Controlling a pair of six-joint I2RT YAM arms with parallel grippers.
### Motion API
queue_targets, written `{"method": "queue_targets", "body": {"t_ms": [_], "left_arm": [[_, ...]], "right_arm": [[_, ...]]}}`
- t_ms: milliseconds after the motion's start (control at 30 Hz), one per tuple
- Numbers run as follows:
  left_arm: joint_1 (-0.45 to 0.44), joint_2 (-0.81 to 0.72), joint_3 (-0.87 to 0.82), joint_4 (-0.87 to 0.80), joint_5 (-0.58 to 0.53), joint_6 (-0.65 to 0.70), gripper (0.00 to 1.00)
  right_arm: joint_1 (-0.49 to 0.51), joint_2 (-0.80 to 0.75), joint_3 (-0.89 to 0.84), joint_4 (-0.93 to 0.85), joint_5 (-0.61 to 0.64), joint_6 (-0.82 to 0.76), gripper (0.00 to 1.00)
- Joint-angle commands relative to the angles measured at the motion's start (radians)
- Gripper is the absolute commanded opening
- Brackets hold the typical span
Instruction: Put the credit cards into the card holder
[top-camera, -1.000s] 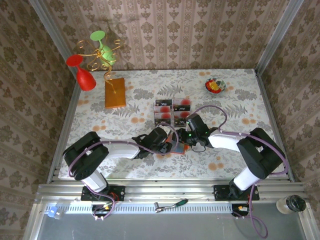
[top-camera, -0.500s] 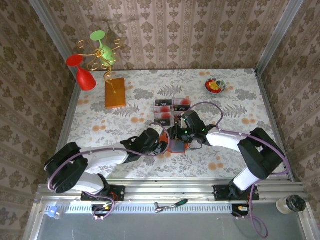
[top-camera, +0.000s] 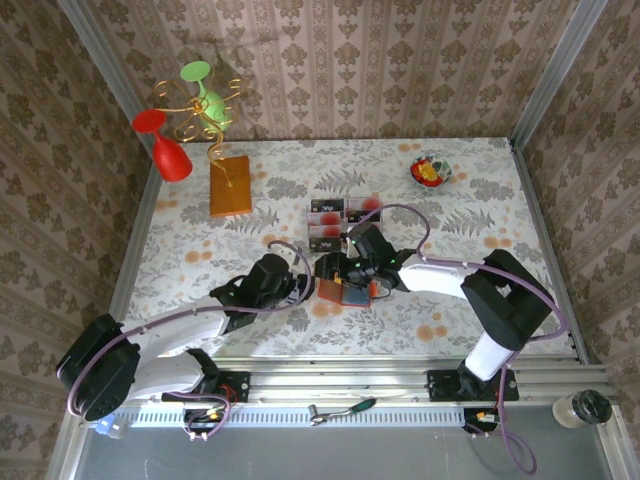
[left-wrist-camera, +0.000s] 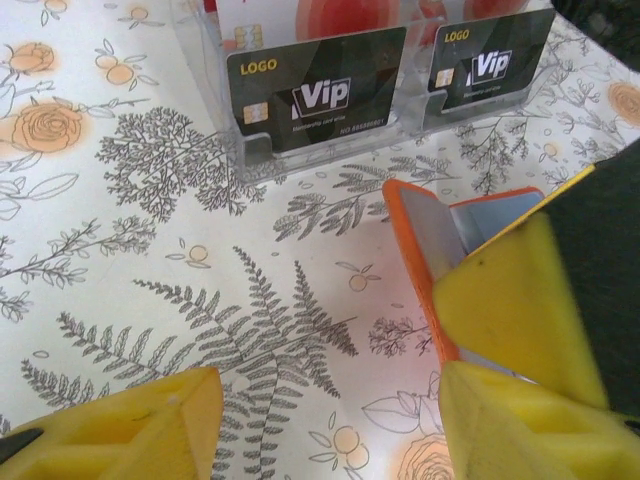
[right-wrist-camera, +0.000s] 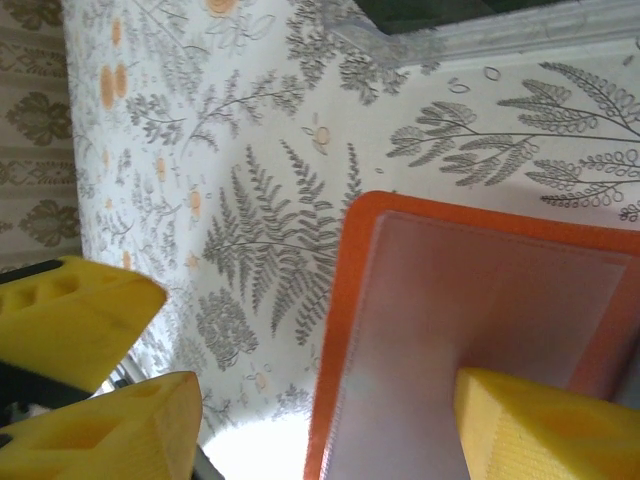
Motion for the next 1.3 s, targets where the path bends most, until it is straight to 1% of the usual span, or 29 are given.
{"method": "queue_targets", "body": {"t_ms": [0, 200, 300, 400, 533, 600, 633, 733, 767, 800, 967, 1267], "left_arm": [[0.014, -0.023, -0.008, -0.016, 0.014, -0.009, 0.6], [0.017, 0.008, -0.004, -0.017, 0.026, 0.0, 0.6], [0.017, 0.038, 0.011, -0.018, 0.035, 0.007, 0.6], [0.016, 0.072, 0.025, -0.016, 0.039, 0.017, 0.6], [0.013, 0.104, 0.026, 0.004, 0.043, 0.027, 0.6], [0.009, 0.111, 0.019, 0.012, 0.043, 0.028, 0.6], [0.006, 0.113, 0.014, 0.014, 0.04, 0.027, 0.6], [-0.001, 0.113, 0.007, 0.021, 0.037, 0.023, 0.6], [-0.005, 0.115, 0.009, 0.021, 0.035, 0.021, 0.6], [-0.01, 0.116, 0.01, 0.02, 0.033, 0.022, 0.6], [-0.029, 0.152, 0.037, 0.009, 0.025, 0.031, 0.6], [-0.051, 0.234, 0.079, 0.015, 0.017, 0.043, 0.61]], "right_arm": [[0.009, 0.032, 0.009, 0.008, 0.019, 0.018, 0.68], [0.006, 0.051, -0.011, 0.037, 0.02, 0.026, 0.67], [0.004, 0.04, -0.021, 0.043, 0.018, 0.026, 0.65], [-0.003, 0.031, -0.028, 0.046, 0.018, 0.028, 0.6], [-0.007, 0.028, -0.038, 0.054, 0.021, 0.037, 0.46], [-0.006, 0.031, -0.042, 0.061, 0.022, 0.042, 0.41], [-0.006, 0.035, -0.043, 0.065, 0.021, 0.044, 0.34], [-0.007, 0.042, -0.05, 0.075, 0.024, 0.052, 0.2], [-0.007, 0.047, -0.05, 0.077, 0.023, 0.054, 0.16], [-0.007, 0.049, -0.05, 0.078, 0.024, 0.054, 0.14], [-0.006, 0.067, -0.042, 0.055, 0.03, 0.052, 0.12], [-0.005, 0.093, -0.03, 0.043, 0.029, 0.051, 0.1]]}}
